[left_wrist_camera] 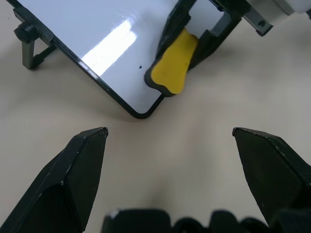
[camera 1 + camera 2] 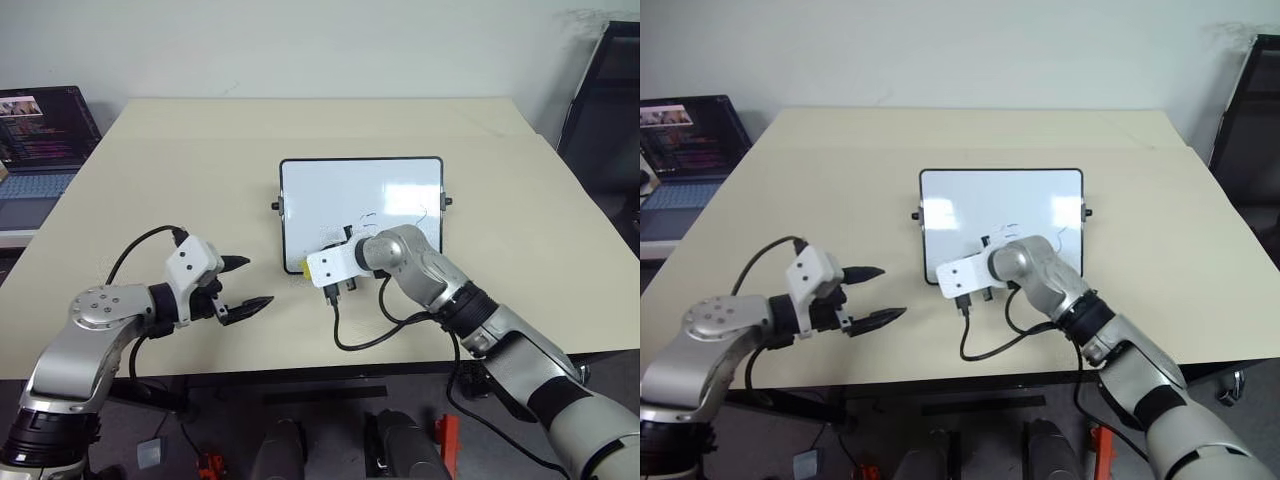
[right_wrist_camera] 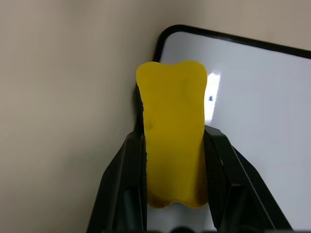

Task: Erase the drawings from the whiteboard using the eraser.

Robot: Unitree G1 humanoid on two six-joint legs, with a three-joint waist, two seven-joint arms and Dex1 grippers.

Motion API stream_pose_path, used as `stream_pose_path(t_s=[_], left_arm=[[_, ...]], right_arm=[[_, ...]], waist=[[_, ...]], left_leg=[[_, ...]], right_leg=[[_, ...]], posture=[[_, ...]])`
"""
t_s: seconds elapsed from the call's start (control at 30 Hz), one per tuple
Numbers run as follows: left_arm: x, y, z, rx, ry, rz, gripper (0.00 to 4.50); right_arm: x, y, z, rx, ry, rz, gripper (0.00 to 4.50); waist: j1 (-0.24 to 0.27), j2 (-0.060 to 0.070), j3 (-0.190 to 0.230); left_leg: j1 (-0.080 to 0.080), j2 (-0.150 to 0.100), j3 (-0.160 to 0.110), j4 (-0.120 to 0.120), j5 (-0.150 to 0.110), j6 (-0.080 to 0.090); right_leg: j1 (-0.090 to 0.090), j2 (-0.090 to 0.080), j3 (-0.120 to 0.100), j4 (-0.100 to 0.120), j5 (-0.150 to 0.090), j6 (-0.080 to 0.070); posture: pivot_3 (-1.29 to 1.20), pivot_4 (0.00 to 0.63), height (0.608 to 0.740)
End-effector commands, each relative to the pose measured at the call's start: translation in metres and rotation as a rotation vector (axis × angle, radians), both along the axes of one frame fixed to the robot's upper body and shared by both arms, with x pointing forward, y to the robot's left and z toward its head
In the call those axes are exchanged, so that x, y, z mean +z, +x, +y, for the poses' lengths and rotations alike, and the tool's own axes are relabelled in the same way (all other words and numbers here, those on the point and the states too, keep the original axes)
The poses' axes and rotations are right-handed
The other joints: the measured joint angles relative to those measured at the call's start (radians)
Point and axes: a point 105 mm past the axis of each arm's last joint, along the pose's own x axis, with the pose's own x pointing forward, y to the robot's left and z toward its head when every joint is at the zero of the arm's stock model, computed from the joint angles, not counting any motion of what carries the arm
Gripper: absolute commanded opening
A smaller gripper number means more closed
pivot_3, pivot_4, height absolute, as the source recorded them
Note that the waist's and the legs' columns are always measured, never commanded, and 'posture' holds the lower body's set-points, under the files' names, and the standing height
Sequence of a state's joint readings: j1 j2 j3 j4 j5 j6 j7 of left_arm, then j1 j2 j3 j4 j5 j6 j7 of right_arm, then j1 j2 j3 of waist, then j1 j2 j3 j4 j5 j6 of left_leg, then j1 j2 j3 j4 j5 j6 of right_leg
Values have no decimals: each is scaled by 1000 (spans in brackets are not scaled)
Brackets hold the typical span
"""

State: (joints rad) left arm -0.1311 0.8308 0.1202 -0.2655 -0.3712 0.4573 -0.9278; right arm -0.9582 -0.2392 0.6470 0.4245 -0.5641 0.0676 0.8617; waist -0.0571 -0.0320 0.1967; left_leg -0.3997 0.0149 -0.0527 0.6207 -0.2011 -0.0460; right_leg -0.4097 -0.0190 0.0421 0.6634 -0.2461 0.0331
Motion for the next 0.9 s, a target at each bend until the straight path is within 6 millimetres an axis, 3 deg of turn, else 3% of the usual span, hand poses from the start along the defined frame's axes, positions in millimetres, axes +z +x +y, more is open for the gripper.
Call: stream_pose_path(t_s=[0.03,0.23,0.4,0.47,0.57,0.67,0.77,0.83,0.9], left_arm=[[10,2,0,-7,18,-42,4500],[11,4,-1,-10,18,-48,4500],[14,7,-1,-16,15,-62,4500],[22,9,-3,-19,-22,-86,4500],[42,9,-11,-41,-115,-128,4500],[58,5,-20,-85,-158,-158,4500],[70,4,-26,-104,-161,-187,4500],[76,3,-30,-128,-126,-201,4500],[78,3,-32,-141,-102,-205,4500]], right_arm=[[31,23,-6,-95,82,-93,1149],[51,39,-11,-150,135,-182,1147],[56,43,-20,-164,158,-186,1147],[67,26,-10,-68,255,-104,1147],[97,-30,0,197,446,136,1145],[119,-50,-27,232,484,221,1144],[121,-48,-60,172,442,199,1144],[114,-35,-99,39,408,194,1144],[112,-27,-126,-55,390,174,1144]], waist=[[0,0,0],[5,0,0],[5,0,0],[7,0,0],[11,0,1],[10,0,2],[14,-1,2],[18,-1,2],[22,-1,2]], left_leg=[[0,0,0,0,0,0],[0,0,0,0,0,0],[0,0,0,0,0,0],[0,0,0,0,0,0],[-2,-1,-1,0,0,0],[-4,0,-2,0,-1,0],[-3,-1,-3,0,-1,-1],[-2,-1,-2,-1,-1,-1],[-2,-1,-2,0,-1,-1]], right_leg=[[0,0,0,0,0,0],[0,0,0,0,-1,-1],[0,0,0,0,-1,-1],[0,0,0,0,-1,-1],[0,0,-1,-1,2,5],[-1,-1,-1,-1,1,6],[0,-1,-2,-2,1,7],[1,-1,-2,-3,0,6],[2,-1,-2,-4,-1,5]], posture=[[0,150,740],[0,150,740],[0,150,740],[0,150,740],[0,150,740],[0,150,740],[0,150,740],[0,150,740],[0,150,740]])
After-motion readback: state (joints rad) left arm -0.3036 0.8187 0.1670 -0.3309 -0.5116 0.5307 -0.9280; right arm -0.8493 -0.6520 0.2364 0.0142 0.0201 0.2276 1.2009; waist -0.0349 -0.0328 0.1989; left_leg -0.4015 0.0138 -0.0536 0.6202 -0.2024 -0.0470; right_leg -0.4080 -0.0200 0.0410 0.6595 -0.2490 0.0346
